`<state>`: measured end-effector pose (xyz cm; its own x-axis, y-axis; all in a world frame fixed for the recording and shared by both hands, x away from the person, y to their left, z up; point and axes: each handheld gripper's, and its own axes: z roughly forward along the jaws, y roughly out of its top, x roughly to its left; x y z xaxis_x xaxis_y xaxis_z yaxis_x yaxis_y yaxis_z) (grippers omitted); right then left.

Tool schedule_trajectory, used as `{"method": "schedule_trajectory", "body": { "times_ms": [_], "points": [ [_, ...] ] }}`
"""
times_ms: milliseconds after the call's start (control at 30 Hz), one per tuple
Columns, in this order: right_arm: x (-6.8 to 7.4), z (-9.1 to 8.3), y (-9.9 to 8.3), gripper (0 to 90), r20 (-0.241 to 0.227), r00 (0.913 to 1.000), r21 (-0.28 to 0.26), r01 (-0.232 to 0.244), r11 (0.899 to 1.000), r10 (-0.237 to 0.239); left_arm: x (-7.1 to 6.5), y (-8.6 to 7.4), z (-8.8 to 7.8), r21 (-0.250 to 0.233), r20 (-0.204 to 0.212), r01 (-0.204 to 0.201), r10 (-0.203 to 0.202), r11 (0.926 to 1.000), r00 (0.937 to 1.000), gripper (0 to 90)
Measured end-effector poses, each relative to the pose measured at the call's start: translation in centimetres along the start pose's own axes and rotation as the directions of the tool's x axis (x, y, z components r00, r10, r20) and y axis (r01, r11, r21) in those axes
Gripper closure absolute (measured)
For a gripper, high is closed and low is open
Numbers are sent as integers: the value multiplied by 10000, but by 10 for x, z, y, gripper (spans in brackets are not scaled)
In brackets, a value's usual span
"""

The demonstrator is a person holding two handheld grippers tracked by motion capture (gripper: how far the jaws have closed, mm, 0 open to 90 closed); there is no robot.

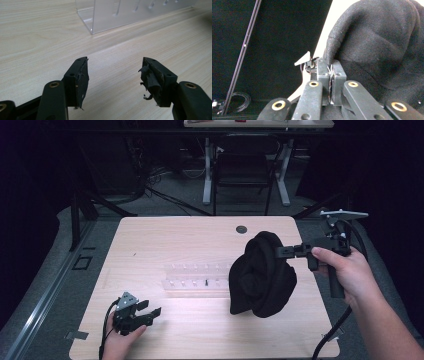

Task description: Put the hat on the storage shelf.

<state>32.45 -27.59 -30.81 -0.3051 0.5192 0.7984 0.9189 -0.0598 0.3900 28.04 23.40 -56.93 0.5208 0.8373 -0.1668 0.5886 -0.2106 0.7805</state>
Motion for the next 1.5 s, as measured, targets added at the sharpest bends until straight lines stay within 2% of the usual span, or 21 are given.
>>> {"method": "schedule_trajectory", "body": {
  "times_ms": [700, 1500],
  "points": [
    [14, 29, 32, 883, 24, 10000, -506, 98, 9987, -96, 2, 1, -1, 33, 20, -37, 37, 10000, 10000, 393],
    [13, 64, 57, 883, 90, 9999, -710, 88, 9974, -82, 2, 1, 0, -20, 78, -19, 19, 10000, 10000, 394]
  ]
}}
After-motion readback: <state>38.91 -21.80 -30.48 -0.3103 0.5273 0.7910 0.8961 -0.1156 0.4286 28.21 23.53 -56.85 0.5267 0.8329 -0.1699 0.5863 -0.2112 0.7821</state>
